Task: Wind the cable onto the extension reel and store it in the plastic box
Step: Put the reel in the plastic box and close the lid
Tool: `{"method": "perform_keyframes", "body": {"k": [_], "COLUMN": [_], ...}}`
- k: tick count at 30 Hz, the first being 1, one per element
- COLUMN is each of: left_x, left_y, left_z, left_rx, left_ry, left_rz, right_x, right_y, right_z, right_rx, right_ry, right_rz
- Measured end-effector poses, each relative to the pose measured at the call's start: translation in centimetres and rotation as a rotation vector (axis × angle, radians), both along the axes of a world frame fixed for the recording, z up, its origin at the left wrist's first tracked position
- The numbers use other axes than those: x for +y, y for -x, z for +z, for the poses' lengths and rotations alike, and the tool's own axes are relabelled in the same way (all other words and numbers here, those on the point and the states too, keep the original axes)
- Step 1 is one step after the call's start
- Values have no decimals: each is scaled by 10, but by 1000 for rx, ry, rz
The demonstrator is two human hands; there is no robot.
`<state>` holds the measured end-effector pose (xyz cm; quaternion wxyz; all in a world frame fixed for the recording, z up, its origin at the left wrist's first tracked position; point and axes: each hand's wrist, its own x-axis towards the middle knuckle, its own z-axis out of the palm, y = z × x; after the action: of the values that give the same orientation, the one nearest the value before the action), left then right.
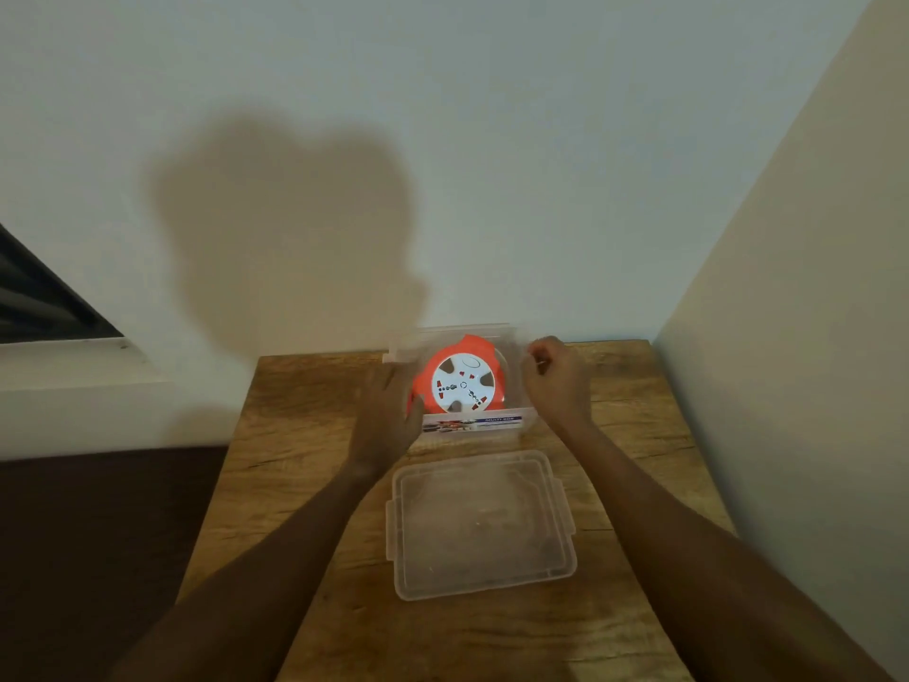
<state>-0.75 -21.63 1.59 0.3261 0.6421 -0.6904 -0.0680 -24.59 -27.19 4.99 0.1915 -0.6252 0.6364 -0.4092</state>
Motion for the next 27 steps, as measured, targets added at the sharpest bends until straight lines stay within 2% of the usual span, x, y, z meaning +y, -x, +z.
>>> {"method": "perform_keyframes", "body": {"k": [2,5,8,10,12,14,16,18,24,27], "left_x": [25,56,73,80,88,96,102,105,117,129], "left_y": [-18,-33,-44,-44,-36,-28,-23,-22,-38,-43], "left_z": [-13,-23,-28,-25,-17,-8,-2,7,68,98], "left_rx": [82,318,253,166,186,249,249,263,552,688], "left_ry": [-32,-216,-443,-720,-971,-1077,-1066,-1029,-880,-667], "left_rz": [54,222,330,276,164,97,100,153,193,124], "right_x": [26,63,92,103,109,112,115,116,123,125], "right_y": [23,58,79,83,80,74,69,68,82,84], "right_z": [-12,-47,-69,-69,-62,-52,-38,-22,50,71], "right_rx": [-123,-122,-17,-9,47,140,194,142,-205,-419], "right_ry": [-30,-291,-595,-674,-714,-763,-784,-767,-630,-549], "right_rz": [-136,-219,-84,-40,29,126,170,160,176,168]}}
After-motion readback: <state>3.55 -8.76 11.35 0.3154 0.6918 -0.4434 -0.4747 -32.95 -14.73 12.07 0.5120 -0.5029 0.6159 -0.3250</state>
